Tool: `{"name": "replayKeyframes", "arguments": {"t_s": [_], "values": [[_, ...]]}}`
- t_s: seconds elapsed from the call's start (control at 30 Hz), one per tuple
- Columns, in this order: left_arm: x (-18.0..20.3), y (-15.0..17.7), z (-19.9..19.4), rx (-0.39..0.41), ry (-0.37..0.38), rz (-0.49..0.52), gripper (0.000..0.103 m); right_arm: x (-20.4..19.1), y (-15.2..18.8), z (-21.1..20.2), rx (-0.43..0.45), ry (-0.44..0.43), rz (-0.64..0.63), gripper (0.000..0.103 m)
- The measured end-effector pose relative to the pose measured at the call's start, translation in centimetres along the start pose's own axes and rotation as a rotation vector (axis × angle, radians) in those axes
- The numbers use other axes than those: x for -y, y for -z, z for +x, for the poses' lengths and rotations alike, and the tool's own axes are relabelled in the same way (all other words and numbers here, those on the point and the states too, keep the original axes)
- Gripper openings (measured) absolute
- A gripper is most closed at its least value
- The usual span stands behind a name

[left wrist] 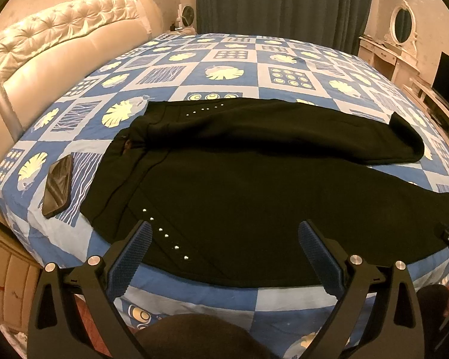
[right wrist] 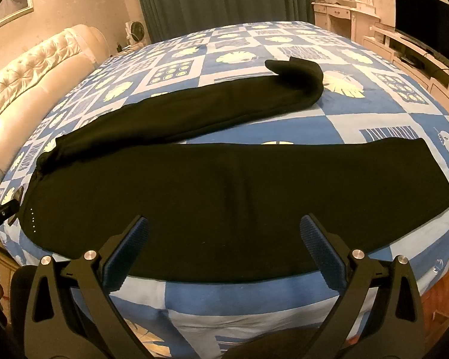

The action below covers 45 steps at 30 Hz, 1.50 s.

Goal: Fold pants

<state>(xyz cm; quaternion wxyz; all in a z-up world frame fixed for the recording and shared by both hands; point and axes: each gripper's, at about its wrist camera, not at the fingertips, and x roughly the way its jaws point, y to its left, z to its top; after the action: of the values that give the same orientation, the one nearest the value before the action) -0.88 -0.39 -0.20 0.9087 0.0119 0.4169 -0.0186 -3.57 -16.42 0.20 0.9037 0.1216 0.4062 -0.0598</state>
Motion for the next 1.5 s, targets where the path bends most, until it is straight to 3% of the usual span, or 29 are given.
{"name": "replayKeyframes", "arguments": {"t_s": [0.2, 0.37, 0.5, 0.6, 0.67, 0.73, 1.0, 1.17, 1.23, 1.37, 1.5], "values": [[-0.3, -0.6, 0.4, -0.094, 0.108, 0.008, 0.097, 0.1, -0.1, -0.1, -0.008, -0.012, 0.007, 0.101], [-0.8, -1.9, -0.5, -0.057, 0.088, 0.129, 0.097, -0.4, 0.1, 0.0, -0.024, -0.025, -0.011, 0.101], [-2.8, -3.6, 0.3, -0.106, 0.163, 0.175, 0.097, -0.8, 0.3, 0.3, -0.047, -0.049, -0.007, 0.101], [-6.0, -6.0, 1.6, -0.11, 0.183, 0.143, 0.097, -1.3, 0.3, 0.5, -0.065, -0.068, -0.004, 0.101], [-8.8, -8.2, 3.2, -0.1, 0.152, 0.124, 0.097, -1.6, 0.3, 0.5, -0.068, -0.078, 0.004, 0.101], [-12.0, -10.6, 6.4, -0.14, 0.113, 0.1, 0.097, -2.0, 0.1, 0.7, -0.073, -0.094, 0.025, 0.101], [-21.3, -16.2, 19.1, -0.271, 0.154, -0.039, 0.097, -4.3, -1.2, 2.9, -0.105, -0.14, 0.062, 0.101], [-24.7, -17.8, 25.3, -0.314, 0.373, -0.254, 0.097, -5.5, -1.9, 4.5, -0.128, -0.161, 0.073, 0.101], [-24.8, -18.1, 26.4, -0.31, 0.441, -0.295, 0.097, -5.9, -2.2, 5.1, -0.137, -0.176, 0.079, 0.101], [-23.5, -19.1, 27.0, -0.285, 0.476, -0.224, 0.097, -6.3, -2.6, 6.0, -0.149, -0.194, 0.087, 0.101], [-21.9, -19.9, 27.4, -0.294, 0.572, -0.18, 0.097, -6.4, -3.0, 6.8, -0.162, -0.22, 0.1, 0.101]]}}
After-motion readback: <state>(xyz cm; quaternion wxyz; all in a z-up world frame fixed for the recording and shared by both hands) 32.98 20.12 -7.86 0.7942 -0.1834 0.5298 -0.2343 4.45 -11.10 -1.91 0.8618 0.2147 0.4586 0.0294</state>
